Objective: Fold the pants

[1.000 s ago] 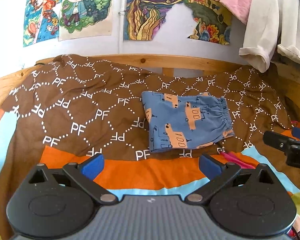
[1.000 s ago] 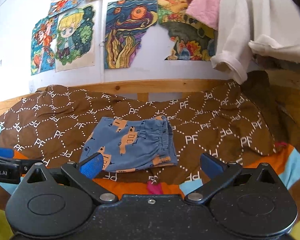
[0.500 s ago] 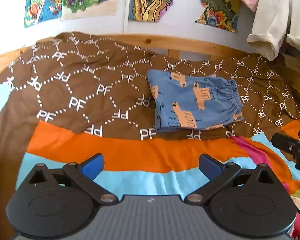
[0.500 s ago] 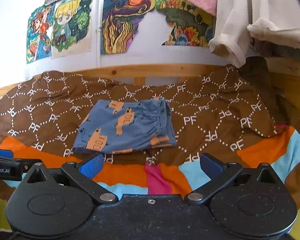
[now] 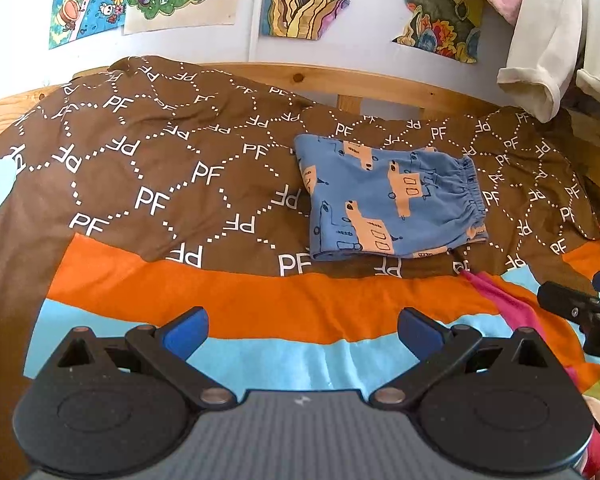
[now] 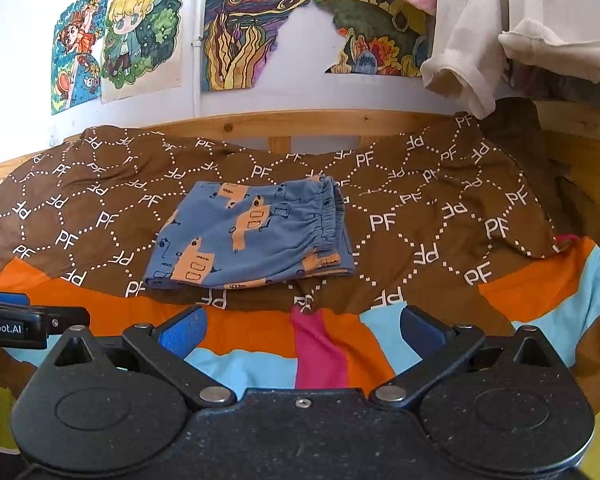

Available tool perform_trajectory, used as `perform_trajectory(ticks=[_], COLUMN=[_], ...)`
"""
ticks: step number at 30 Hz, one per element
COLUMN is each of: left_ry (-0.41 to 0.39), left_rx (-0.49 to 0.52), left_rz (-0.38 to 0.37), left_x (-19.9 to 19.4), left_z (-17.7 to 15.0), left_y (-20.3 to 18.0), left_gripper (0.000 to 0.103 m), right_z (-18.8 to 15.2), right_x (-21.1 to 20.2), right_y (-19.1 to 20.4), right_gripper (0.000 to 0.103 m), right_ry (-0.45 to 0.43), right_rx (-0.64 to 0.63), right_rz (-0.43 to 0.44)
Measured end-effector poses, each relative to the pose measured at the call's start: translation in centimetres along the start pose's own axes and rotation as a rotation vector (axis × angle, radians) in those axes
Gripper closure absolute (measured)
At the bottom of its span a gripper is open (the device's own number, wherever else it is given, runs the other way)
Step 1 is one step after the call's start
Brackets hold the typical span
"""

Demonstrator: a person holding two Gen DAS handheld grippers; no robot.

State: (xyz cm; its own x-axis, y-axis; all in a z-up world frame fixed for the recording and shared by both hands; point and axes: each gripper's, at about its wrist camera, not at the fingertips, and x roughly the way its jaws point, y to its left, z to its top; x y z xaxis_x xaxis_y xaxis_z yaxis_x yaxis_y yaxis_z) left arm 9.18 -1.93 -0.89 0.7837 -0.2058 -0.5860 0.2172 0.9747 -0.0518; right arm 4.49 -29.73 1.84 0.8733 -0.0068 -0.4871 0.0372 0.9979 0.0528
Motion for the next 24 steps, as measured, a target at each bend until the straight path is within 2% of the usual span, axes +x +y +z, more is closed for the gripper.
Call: perform_trajectory(ticks=[24], left_ry=[0.003], left_rx=[0.008], left_rz=[-0.003], left_x=[-0.03], left_z=[-0.03], left_y=[-0.24], left_gripper=[0.0], right_z=[-0.18], right_x=[0.17], right_y=[-0.01], right_gripper=[0.001], right_ry=[0.021], right_rx=[-0.007], right_rz=[0.003])
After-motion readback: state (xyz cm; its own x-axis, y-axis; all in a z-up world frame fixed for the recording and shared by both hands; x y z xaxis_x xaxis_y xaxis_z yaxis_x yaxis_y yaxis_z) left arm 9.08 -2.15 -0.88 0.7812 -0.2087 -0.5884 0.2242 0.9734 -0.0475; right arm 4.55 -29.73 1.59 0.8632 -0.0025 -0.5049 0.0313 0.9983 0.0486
